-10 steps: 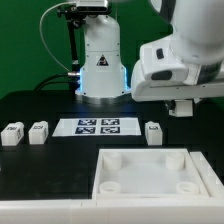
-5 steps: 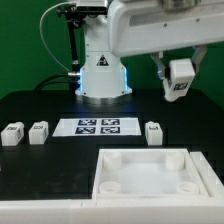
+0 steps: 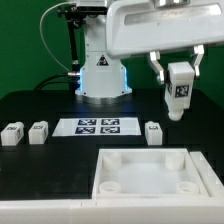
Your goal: Assemble one leg
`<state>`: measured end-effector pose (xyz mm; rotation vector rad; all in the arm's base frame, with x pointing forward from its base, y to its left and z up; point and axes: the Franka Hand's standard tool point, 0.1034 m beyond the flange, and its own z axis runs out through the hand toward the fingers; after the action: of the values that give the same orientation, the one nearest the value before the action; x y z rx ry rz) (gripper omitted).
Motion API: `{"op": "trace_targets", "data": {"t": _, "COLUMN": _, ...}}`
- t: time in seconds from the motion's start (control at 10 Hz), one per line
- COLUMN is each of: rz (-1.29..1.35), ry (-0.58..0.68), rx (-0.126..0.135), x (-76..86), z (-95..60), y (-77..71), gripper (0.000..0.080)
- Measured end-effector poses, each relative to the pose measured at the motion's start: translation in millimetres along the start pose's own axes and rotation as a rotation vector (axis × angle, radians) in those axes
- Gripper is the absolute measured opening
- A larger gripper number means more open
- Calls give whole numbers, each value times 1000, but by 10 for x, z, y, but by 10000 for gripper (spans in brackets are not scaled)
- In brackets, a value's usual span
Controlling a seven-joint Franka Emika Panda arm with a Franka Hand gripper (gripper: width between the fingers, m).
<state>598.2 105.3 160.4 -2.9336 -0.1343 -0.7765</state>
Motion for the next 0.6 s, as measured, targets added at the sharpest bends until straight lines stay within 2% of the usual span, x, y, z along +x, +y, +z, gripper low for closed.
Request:
{"op": "trace_targets", "data": {"t": 0.1, "rz": -13, "ry": 33, "rx": -1, "x": 122, "z": 137, "y": 44, "gripper": 292}}
{"op": "trace_targets", "data": {"t": 0.3, "rz": -11, "ry": 47, "rx": 5, "x": 333, "z": 302, "y": 34, "gripper": 292}}
{"op": "trace_targets", "data": {"t": 0.5, "rz": -4, "ry": 46, "rx": 6, "x": 227, "z": 505, "y": 46, "gripper": 292}}
{"op": "trace_targets", "data": {"t": 0.6, "rz": -6, "ry": 55, "rx": 6, "x": 180, "z": 546, "y": 30, "gripper": 292}}
